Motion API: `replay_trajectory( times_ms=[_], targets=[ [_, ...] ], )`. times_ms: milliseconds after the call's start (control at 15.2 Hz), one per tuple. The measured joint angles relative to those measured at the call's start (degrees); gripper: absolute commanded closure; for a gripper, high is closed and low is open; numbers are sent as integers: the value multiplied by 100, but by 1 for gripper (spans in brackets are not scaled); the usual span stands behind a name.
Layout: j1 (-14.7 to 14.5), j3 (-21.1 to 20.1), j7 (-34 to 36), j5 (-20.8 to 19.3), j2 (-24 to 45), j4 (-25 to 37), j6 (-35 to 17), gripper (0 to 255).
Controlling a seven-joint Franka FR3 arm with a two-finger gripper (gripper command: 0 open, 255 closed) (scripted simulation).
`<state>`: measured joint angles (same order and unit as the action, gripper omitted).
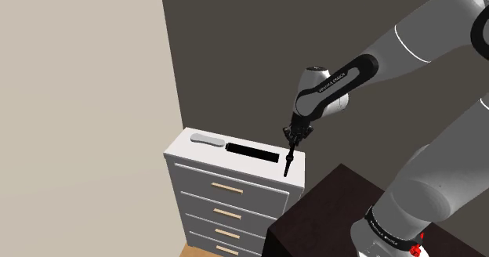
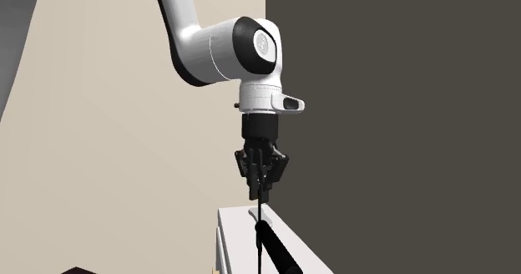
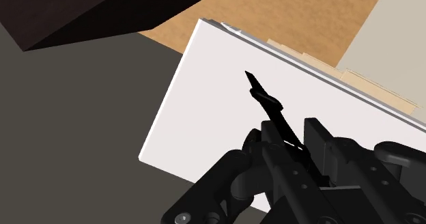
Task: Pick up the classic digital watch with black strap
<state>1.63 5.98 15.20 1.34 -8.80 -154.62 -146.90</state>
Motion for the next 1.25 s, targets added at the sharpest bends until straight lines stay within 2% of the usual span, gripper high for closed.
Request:
replay_trajectory(
  times_ms=[264,1254],
  targets=[
    [-5,-10,20,-5,-37,1,39,255],
    [52,-59,147,-146,-1001,380,1376,255]
  ],
)
